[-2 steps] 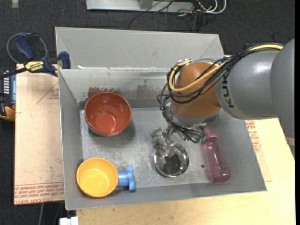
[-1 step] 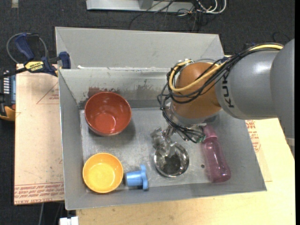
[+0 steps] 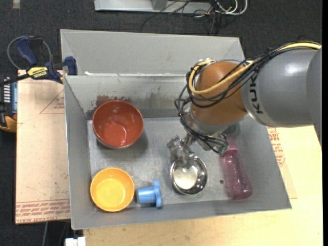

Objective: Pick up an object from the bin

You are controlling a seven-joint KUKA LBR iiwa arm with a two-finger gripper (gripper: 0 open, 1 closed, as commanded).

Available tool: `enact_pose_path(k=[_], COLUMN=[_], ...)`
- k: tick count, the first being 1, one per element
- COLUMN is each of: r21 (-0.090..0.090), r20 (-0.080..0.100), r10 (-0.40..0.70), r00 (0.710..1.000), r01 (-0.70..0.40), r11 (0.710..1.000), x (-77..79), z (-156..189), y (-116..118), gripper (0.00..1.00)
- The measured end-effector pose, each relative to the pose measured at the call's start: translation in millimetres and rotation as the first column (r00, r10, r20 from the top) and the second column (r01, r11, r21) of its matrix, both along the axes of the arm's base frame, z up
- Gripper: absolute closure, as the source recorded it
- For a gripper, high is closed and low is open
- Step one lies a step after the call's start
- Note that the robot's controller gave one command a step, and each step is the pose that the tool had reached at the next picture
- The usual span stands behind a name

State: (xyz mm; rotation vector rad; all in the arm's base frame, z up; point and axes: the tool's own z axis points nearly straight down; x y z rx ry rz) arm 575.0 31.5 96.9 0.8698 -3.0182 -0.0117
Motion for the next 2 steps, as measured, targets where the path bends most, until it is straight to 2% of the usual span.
enact_pose_path(k=[1,2], r21=[0.001,0.002], r20=[0.005,-0.007], r10=[-0.001,-0.002], r00=[1.0,1.0], r01=[0.001,0.002], r11=[1.0,1.0], x=[1.4,-2.0], z=[15,43], y=[1,1], gripper=[1.0,1.0])
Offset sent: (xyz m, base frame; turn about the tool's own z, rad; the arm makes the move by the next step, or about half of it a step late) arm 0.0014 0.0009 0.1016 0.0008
